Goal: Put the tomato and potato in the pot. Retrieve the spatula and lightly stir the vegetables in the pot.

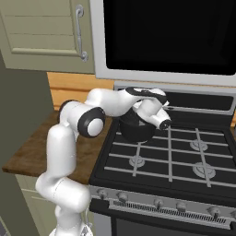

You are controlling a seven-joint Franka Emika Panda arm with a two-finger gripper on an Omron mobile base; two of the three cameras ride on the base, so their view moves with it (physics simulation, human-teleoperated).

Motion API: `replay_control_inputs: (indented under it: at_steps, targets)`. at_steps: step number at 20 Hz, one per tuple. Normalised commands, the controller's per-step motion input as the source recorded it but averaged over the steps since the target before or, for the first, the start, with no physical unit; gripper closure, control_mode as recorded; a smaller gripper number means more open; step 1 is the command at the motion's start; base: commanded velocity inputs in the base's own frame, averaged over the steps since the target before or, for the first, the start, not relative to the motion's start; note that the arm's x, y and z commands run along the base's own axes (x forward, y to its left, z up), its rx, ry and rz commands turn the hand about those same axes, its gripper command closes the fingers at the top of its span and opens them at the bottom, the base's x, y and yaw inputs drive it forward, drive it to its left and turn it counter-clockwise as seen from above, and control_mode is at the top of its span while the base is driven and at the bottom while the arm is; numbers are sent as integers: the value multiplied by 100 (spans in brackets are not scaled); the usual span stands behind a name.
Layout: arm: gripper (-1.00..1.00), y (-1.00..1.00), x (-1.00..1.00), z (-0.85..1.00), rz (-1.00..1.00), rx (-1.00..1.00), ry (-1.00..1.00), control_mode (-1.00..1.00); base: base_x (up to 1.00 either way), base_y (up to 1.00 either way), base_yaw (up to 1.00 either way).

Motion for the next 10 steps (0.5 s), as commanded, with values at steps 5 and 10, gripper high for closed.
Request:
replay_control_inputs:
  at_steps: [5, 10]
  targets:
    - [100, 5, 0, 0, 3, -3, -10, -100, 0, 0, 0]
    - [100, 19, -2, -19, 8, 10, 6, -100, 0, 0, 0]
